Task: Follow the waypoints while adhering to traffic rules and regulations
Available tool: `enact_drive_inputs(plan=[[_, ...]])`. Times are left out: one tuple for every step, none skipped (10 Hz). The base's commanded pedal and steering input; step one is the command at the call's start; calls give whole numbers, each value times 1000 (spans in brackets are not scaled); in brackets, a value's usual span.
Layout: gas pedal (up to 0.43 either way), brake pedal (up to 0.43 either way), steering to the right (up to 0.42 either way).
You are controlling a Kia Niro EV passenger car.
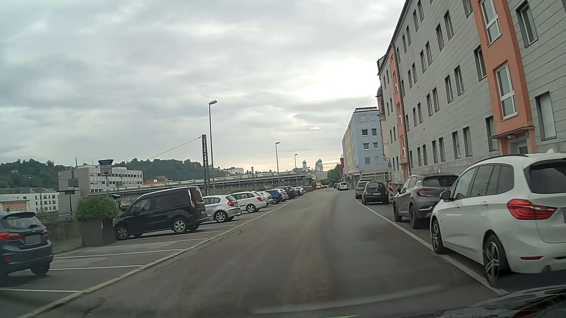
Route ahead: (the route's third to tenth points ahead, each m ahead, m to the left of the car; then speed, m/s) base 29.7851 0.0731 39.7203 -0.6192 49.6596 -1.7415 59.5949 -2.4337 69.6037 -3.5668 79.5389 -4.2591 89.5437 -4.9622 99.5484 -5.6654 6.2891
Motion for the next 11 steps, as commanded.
enact_drive_inputs(plan=[[260, 0, 10], [248, 0, 14], [240, 0, 19], [240, 0, 21], [228, 0, 23], [220, 0, 23], [197, 0, 23], [189, 0, 23], [189, 0, 22], [177, 0, 21], [138, 0, 20]])
